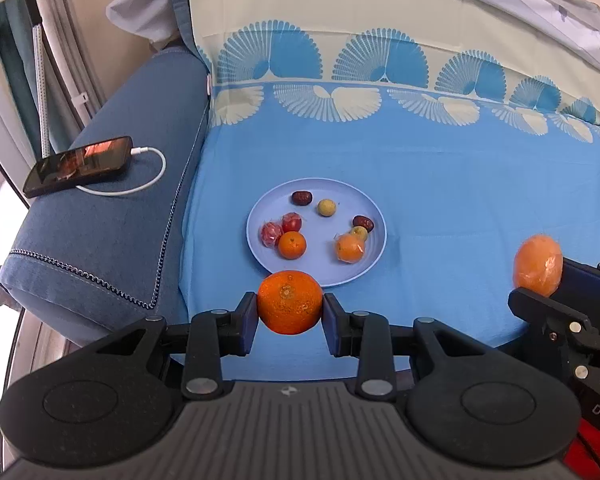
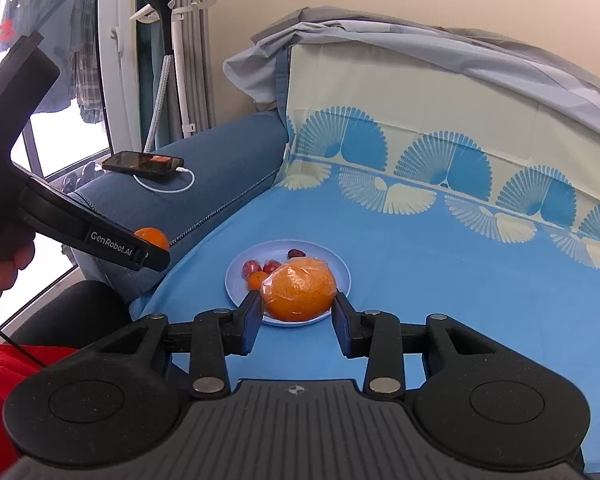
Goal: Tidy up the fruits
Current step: 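Carry the mandarin and wrapped orange over the plate with both grippers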
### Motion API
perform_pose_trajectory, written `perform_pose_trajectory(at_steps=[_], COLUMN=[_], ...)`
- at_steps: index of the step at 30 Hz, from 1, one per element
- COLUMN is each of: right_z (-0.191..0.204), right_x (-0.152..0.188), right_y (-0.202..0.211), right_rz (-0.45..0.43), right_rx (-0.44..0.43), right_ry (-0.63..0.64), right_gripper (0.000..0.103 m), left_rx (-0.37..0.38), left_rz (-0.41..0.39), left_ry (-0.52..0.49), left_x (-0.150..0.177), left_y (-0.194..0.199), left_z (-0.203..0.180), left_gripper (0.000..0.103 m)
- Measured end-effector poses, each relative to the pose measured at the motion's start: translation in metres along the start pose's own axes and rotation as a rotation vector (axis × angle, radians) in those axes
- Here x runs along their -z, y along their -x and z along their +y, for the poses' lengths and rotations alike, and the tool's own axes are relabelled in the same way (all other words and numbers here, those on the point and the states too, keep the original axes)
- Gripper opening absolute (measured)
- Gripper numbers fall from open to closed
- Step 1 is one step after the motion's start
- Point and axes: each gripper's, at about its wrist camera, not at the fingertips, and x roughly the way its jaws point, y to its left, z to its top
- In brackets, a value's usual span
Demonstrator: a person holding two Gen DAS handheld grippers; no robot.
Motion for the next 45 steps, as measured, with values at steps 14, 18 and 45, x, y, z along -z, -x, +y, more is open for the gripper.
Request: perform_pose_trajectory(at_steps=[14,18,45], right_z=[0.001,-0.001,-0.035], right_x=[-0.002,-0.004,-0.039], right_y=[-0.030,-0.049,-0.247], right_rz=[0.082,0.119,0.278], right_rx=[-0.015,-0.016,-0.028], right_ry=[-0.002,-0.005,0.010], right_gripper=[0.040,0.040,0.040], left_rx=[0.003,-0.004,-0.011], left_rz=[0.060,0.079,0.192], left_ry=[0.008,0.019,-0.020], left_x=[-0.004,-0.011,-0.108], left_y=[-0.033,-0.050,-0.220], left_z=[0.007,0.011,0.009], left_gripper=[0.038,0.038,0.038])
